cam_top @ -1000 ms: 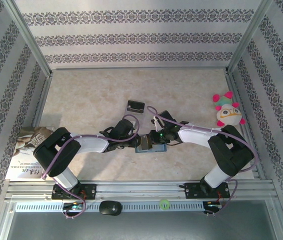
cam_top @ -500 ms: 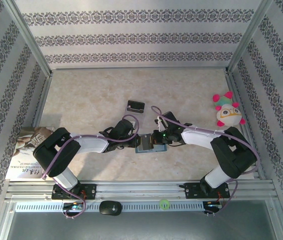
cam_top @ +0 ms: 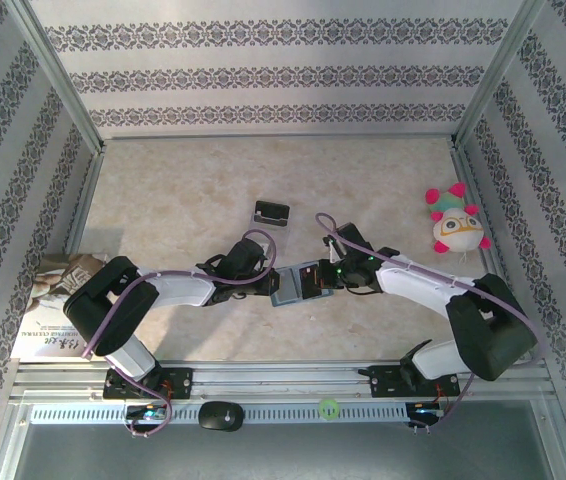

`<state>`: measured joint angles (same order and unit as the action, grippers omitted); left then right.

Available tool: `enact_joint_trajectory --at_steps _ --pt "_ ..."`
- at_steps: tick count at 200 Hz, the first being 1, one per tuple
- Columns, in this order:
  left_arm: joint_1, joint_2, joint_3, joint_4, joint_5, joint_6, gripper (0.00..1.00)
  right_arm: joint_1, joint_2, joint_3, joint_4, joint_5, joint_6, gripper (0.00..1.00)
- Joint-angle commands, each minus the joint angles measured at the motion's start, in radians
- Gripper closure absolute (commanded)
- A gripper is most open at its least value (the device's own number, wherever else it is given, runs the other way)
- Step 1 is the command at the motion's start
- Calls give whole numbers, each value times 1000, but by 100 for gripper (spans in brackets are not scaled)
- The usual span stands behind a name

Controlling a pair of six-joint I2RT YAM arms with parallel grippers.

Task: Take the credit cards out of the card holder

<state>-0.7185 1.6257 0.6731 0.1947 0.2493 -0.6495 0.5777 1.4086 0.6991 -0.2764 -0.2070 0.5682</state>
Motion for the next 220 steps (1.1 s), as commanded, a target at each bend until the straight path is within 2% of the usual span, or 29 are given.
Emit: enact_joint_trajectory --at_steps 1,26,66,133,160,190,220 --pt "25 -6 -19 -45 -15 27 87 37 -9 57 -109 88 -39 100" --pt "27 -5 -15 -39 -13 29 86 96 21 120 -168 161 -58 100" --pt "28 -9 -18 -29 -9 26 84 158 85 174 -177 182 -53 100" --pt "28 -9 -20 -20 -3 22 83 170 128 162 -109 123 -30 83" --pt "28 -9 -20 -18 -2 20 84 167 123 158 -88 100 -25 82" --pt "28 -13 -18 -21 -1 20 83 157 112 158 -96 116 -25 87" --pt "30 -32 -14 -26 3 19 79 138 63 171 -142 146 -68 100"
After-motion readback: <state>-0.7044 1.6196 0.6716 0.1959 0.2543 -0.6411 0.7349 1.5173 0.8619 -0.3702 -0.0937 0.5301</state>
